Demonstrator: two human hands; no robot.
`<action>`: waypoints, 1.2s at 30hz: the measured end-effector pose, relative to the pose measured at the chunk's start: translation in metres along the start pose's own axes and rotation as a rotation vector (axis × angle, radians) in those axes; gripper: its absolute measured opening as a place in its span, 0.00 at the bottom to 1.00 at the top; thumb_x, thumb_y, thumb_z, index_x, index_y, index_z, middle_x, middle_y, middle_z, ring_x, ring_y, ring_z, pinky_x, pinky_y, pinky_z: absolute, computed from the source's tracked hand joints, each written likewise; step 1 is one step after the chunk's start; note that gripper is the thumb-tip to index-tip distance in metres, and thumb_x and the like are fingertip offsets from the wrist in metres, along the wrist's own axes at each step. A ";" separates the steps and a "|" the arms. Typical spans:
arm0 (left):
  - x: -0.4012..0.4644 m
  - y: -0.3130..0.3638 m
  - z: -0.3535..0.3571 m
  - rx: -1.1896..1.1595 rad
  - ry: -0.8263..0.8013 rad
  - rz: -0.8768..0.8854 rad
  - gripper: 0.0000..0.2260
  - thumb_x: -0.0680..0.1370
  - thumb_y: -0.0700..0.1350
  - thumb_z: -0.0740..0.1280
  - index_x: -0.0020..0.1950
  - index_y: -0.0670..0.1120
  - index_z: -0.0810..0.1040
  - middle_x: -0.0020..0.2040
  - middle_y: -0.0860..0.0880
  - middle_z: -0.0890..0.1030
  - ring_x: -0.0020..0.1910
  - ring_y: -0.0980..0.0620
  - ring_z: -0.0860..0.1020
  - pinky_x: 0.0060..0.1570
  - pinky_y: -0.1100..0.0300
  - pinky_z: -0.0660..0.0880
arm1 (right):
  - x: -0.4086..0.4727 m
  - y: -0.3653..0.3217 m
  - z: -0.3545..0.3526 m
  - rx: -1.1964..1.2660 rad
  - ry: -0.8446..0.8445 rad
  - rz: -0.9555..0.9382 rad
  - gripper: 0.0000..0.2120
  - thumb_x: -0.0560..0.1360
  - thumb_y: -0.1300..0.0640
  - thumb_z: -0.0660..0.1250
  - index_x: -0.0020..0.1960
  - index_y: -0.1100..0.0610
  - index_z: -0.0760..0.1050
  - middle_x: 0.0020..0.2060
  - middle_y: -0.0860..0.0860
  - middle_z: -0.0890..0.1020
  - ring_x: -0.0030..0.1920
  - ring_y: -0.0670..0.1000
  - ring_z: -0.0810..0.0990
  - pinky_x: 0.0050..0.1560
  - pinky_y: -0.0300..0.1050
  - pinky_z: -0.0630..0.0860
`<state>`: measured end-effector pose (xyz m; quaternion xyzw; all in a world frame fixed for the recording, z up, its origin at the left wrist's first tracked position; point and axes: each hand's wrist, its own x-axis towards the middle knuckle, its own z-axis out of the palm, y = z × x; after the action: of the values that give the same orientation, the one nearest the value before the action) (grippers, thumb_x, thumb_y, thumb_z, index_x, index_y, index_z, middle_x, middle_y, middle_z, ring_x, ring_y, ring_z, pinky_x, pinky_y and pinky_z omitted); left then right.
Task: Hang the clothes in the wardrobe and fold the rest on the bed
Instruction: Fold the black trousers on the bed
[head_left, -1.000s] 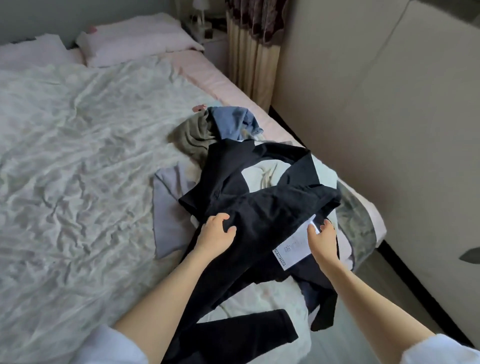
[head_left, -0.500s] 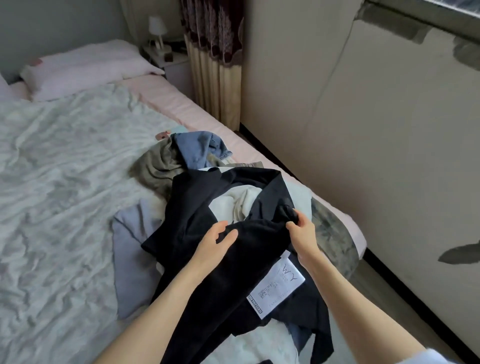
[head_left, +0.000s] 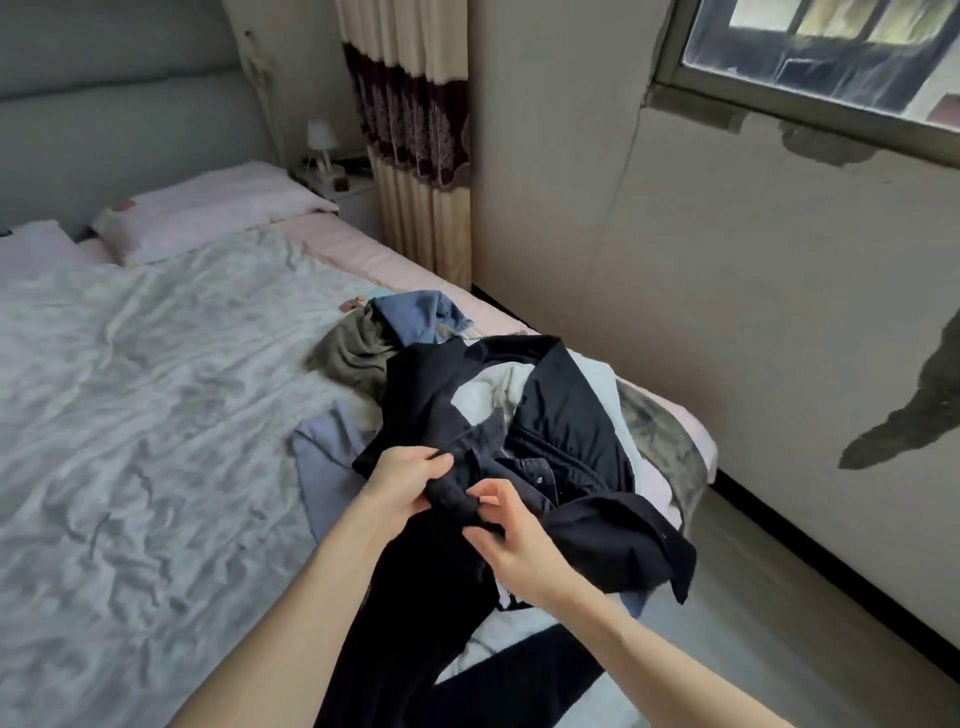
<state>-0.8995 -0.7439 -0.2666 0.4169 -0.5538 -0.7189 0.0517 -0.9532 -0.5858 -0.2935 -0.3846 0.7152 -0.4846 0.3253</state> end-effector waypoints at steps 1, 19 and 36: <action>-0.006 0.001 -0.007 -0.026 0.058 0.031 0.05 0.79 0.35 0.63 0.46 0.39 0.78 0.38 0.44 0.78 0.37 0.49 0.76 0.41 0.58 0.73 | -0.005 -0.004 0.009 0.015 0.029 0.003 0.14 0.78 0.62 0.61 0.58 0.48 0.64 0.50 0.43 0.80 0.58 0.37 0.74 0.56 0.32 0.71; -0.197 0.092 -0.158 -0.440 0.072 0.646 0.06 0.77 0.42 0.63 0.46 0.49 0.80 0.42 0.50 0.83 0.39 0.53 0.82 0.36 0.62 0.78 | 0.060 -0.123 0.035 -0.597 -0.045 -0.089 0.37 0.72 0.52 0.68 0.75 0.49 0.55 0.71 0.50 0.66 0.72 0.54 0.62 0.69 0.57 0.61; -0.174 0.100 -0.150 0.245 0.673 0.714 0.06 0.81 0.42 0.60 0.50 0.52 0.74 0.47 0.57 0.76 0.46 0.60 0.74 0.46 0.63 0.69 | 0.073 -0.162 -0.057 -0.352 0.562 -0.074 0.09 0.78 0.56 0.62 0.49 0.58 0.81 0.65 0.65 0.71 0.64 0.63 0.69 0.60 0.44 0.63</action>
<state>-0.7269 -0.8017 -0.0942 0.4131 -0.6948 -0.4120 0.4206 -0.9988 -0.6619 -0.1291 -0.3120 0.8351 -0.4523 0.0261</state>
